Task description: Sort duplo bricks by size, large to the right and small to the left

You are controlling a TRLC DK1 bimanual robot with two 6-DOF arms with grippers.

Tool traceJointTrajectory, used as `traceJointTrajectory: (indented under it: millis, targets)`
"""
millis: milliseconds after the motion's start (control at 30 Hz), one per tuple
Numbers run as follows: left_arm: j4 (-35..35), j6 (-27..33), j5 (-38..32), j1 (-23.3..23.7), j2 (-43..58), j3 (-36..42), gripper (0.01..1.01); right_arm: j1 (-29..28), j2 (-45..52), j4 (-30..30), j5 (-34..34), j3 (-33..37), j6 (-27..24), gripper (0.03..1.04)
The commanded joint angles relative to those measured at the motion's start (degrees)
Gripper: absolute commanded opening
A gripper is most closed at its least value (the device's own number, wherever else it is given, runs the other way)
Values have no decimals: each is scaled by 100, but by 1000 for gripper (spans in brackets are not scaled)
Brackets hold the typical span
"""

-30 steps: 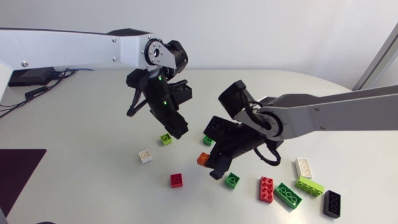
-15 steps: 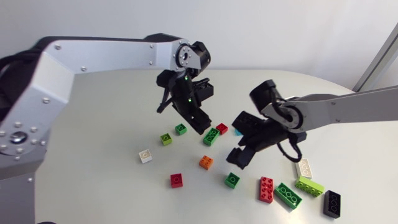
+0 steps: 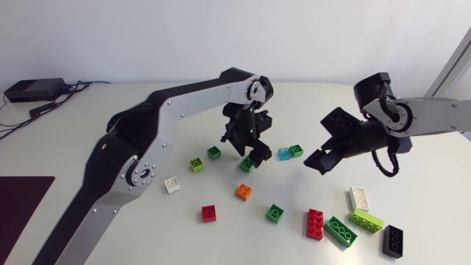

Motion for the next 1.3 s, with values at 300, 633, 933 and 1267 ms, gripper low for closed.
traceJointTrajectory:
  millis: [300,633,933,1267]
  targets:
    - [-6,73,340,-643,-513,-752,231,-328,136,-148,-33,221,2,1005]
    - [-85,328,1703,-783,-1296,-699,990,-469,1472,89,2,977,336,1005]
    - [144,398,1685,-757,-1902,-1385,990,-205,2254,142,151,1891,626,1005]
    - [469,275,1334,-247,-2429,-2071,989,278,3045,-25,635,2453,846,966]
